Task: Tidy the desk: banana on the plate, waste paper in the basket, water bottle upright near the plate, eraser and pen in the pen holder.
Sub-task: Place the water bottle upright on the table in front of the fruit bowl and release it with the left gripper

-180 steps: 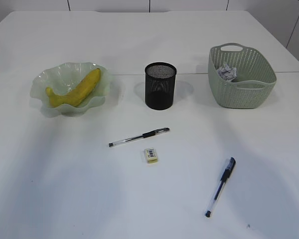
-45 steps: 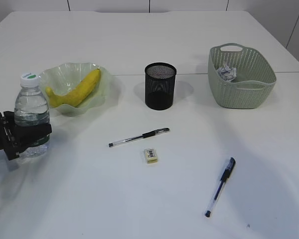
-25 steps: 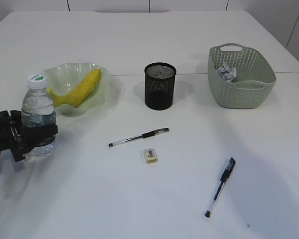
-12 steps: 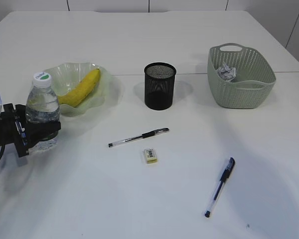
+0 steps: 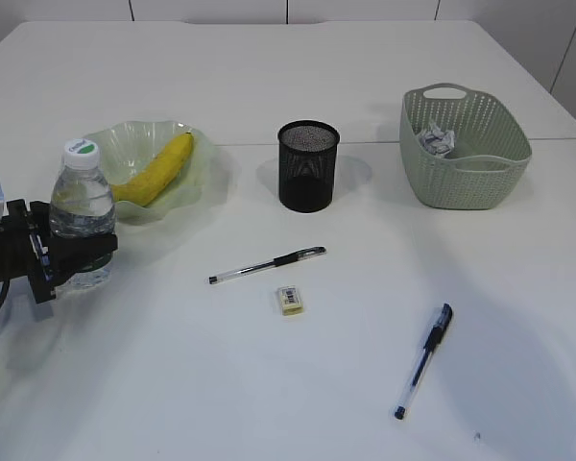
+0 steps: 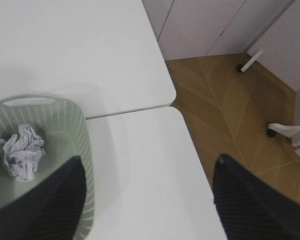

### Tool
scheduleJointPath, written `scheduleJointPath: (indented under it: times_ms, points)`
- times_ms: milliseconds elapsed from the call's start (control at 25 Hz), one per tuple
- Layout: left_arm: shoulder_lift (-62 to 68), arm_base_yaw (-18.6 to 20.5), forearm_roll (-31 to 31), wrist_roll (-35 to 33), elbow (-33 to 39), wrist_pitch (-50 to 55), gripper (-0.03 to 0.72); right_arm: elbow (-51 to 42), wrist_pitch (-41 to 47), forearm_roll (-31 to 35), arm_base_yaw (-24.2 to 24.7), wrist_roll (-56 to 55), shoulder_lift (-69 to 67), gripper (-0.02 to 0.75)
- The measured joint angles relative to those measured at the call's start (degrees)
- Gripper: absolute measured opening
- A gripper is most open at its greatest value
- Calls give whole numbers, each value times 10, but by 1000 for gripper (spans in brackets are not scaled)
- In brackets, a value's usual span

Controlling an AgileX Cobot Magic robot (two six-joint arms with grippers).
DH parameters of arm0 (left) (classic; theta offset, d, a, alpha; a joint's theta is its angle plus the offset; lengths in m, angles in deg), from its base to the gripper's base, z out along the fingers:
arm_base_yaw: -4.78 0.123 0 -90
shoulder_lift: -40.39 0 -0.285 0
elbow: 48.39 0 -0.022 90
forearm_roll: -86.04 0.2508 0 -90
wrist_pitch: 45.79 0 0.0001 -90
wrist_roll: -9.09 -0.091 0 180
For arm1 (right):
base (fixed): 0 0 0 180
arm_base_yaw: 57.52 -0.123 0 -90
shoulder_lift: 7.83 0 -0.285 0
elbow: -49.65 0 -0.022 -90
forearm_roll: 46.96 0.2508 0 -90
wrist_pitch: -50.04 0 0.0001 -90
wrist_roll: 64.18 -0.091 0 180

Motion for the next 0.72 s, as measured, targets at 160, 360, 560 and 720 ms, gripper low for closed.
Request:
scheduleJointPath:
  times_ms: [160, 360, 560, 720]
  points:
    - [0, -2, 0, -1, 0, 0, 384, 0, -1, 0, 0, 0, 0, 586]
    - [0, -6, 0, -1, -1, 0, 384, 0, -1, 0, 0, 0, 0, 587]
    - [0, -6, 0, -1, -1, 0, 384, 0, -2, 0, 0, 0, 0, 587]
    - [0, -6, 0, -1, -1, 0, 384, 0, -2, 0, 0, 0, 0, 586]
